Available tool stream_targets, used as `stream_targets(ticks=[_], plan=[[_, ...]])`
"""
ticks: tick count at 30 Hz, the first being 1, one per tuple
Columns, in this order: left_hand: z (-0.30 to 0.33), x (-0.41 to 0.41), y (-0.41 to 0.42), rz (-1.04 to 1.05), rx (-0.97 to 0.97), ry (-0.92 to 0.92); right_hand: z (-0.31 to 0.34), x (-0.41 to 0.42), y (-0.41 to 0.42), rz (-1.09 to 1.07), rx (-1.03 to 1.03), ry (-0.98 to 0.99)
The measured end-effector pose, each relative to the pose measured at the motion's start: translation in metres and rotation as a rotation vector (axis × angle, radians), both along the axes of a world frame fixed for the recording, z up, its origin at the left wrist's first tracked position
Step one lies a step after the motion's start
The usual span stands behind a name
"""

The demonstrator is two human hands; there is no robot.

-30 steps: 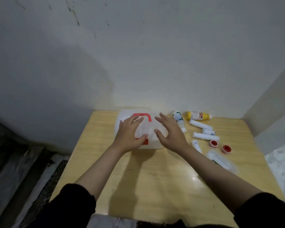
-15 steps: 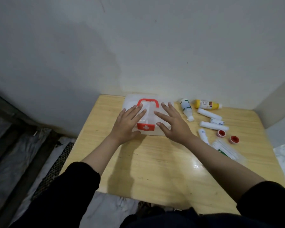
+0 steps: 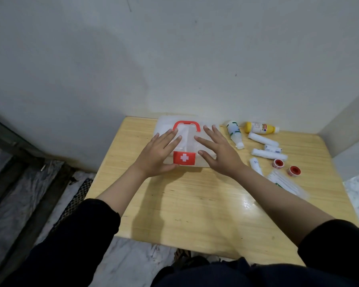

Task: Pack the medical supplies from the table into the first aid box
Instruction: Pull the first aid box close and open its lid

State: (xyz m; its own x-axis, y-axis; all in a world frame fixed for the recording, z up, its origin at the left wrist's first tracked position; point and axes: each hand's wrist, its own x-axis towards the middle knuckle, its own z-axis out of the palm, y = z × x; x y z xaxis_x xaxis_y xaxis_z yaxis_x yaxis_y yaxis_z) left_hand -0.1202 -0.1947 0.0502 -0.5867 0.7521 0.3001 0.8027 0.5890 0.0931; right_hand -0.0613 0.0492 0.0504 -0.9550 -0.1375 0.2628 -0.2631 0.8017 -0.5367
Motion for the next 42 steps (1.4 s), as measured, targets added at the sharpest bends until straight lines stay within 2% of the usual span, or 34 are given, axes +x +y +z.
stream_targets(ticks=[4, 11, 14, 20, 26, 29, 37, 42], plan=[[0.0, 0.003, -0.008, 0.045, 0.049, -0.037, 0.0, 0.002, -0.001, -0.017, -0.009, -0.007], [-0.003, 0.013, -0.008, 0.18, 0.24, -0.132, -0.001, 0.014, -0.01, -0.118, -0.222, -0.097], [-0.002, 0.016, -0.002, 0.268, 0.335, -0.199, -0.002, 0.021, -0.008, -0.103, -0.24, -0.095], [-0.002, 0.015, 0.013, 0.359, 0.411, -0.223, -0.001, 0.021, -0.019, -0.154, -0.306, -0.051], [-0.003, 0.014, 0.015, 0.398, 0.38, -0.193, -0.004, 0.018, -0.027, -0.238, -0.375, 0.026], [-0.003, 0.013, 0.014, 0.396, 0.386, -0.205, -0.007, 0.018, -0.029, -0.217, -0.341, 0.099], [-0.001, 0.013, 0.012, 0.403, 0.414, -0.218, -0.021, 0.023, -0.022, -0.027, 0.0, 0.197], [0.0, 0.013, 0.013, 0.412, 0.406, -0.246, -0.019, 0.026, -0.02, -0.016, 0.032, 0.181]])
